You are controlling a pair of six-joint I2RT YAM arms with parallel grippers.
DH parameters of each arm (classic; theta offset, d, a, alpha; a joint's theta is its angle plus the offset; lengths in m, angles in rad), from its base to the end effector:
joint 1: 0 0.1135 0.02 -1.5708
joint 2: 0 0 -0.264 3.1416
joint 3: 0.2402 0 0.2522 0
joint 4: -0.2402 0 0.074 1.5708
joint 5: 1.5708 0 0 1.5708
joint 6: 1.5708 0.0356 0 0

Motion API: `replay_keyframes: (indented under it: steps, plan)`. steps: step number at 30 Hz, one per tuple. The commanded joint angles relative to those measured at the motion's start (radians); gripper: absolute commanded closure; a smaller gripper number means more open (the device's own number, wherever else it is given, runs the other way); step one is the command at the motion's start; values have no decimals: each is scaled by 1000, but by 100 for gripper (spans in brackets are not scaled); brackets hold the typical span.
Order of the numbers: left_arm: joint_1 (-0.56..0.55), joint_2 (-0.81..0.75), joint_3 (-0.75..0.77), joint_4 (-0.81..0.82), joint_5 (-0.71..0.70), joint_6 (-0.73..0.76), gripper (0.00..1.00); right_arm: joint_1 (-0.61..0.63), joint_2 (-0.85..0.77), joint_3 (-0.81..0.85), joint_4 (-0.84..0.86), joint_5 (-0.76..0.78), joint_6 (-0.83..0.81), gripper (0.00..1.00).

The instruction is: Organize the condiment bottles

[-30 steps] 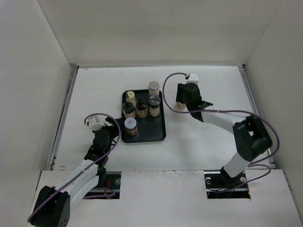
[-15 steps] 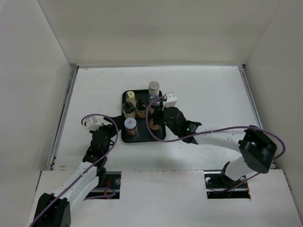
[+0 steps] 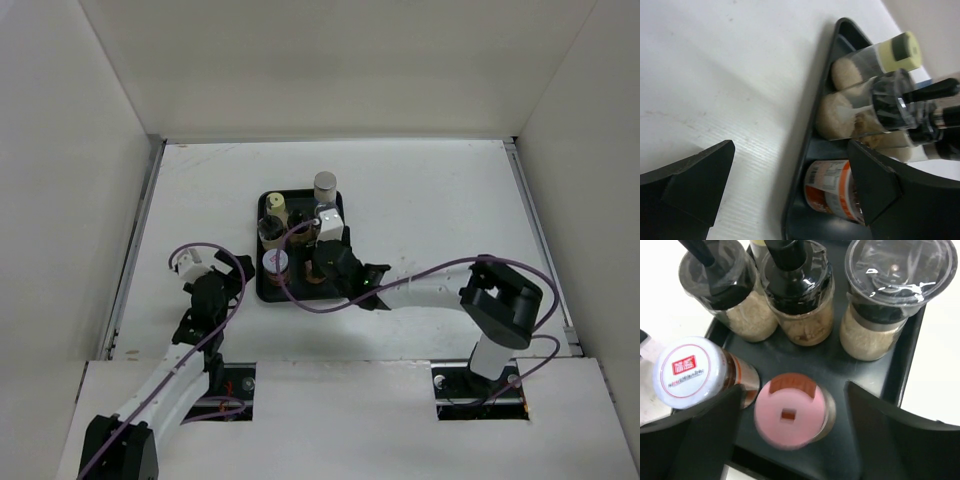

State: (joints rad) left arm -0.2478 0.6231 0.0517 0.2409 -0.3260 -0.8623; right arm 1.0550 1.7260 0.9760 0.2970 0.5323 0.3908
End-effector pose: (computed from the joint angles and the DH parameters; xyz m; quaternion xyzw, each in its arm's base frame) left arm 0.1443 -0.0248 0.1506 -0.3327 0.7369 -0.1900 0.5570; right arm 0.2007 0.3173 0.2054 -0.1348 0.8188 0.1712 0.5312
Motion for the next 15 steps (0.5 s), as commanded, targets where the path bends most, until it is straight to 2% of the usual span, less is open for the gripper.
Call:
replay_keyframes:
  steps: [1,5,10,15]
  plan:
    - [17,23,43,-23,12,-15,0,33,-34,26,45,81,-26,0]
    - [20,38,88,-89,18,-17,0,35,-156,-16,45,133,-49,0]
    - [44,23,155,-221,5,-7,0,30,-417,-163,47,216,-64,0]
    - [61,58,183,-258,-5,-6,0,-100,-650,-350,18,264,-18,0]
